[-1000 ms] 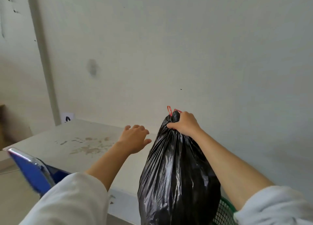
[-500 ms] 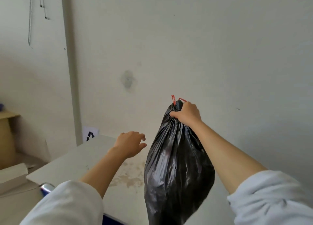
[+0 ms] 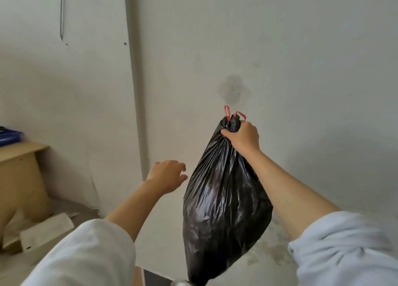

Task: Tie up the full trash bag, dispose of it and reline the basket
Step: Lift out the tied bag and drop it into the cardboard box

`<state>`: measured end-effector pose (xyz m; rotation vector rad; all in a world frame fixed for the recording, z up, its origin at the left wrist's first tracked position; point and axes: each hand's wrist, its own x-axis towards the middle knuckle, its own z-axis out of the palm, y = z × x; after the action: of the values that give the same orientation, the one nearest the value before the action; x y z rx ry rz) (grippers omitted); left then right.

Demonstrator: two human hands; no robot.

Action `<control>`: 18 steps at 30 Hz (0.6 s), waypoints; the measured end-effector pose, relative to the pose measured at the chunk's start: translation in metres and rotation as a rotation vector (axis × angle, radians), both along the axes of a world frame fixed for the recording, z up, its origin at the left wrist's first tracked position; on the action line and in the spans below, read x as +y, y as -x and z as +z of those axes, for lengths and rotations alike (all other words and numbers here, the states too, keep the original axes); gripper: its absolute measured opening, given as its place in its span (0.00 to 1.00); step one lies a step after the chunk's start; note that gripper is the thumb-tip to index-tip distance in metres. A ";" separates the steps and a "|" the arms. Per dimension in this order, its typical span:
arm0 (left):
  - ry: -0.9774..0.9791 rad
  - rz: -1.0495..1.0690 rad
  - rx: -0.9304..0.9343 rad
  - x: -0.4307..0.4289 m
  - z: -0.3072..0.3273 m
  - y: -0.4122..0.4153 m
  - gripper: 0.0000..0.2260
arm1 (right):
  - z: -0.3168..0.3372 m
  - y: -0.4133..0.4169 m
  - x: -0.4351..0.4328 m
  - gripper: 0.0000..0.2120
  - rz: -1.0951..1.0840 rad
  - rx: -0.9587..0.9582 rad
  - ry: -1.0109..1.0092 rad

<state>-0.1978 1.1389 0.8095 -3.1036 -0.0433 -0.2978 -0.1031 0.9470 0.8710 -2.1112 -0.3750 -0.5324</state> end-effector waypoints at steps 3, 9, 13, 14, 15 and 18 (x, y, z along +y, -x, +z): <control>0.004 0.002 0.005 0.089 -0.001 -0.013 0.16 | -0.008 -0.014 0.089 0.11 0.018 0.019 0.008; 0.050 -0.005 -0.020 0.254 -0.026 -0.059 0.18 | -0.036 -0.063 0.271 0.10 0.118 0.052 0.024; 0.073 0.010 0.027 0.359 -0.050 -0.097 0.16 | -0.056 -0.101 0.380 0.11 0.169 0.081 0.067; 0.083 0.011 0.032 0.383 -0.054 -0.105 0.16 | -0.059 -0.109 0.405 0.11 0.176 0.092 0.071; 0.097 0.010 0.032 0.408 -0.058 -0.115 0.16 | -0.062 -0.117 0.428 0.12 0.182 0.101 0.076; 0.113 0.004 0.082 0.472 -0.072 -0.143 0.17 | -0.077 -0.137 0.489 0.11 0.197 0.172 0.117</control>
<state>-0.0551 1.6109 0.7370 -3.2232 -0.0678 -0.1742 0.0342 1.4360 0.7938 -2.1833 -0.5186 -0.2173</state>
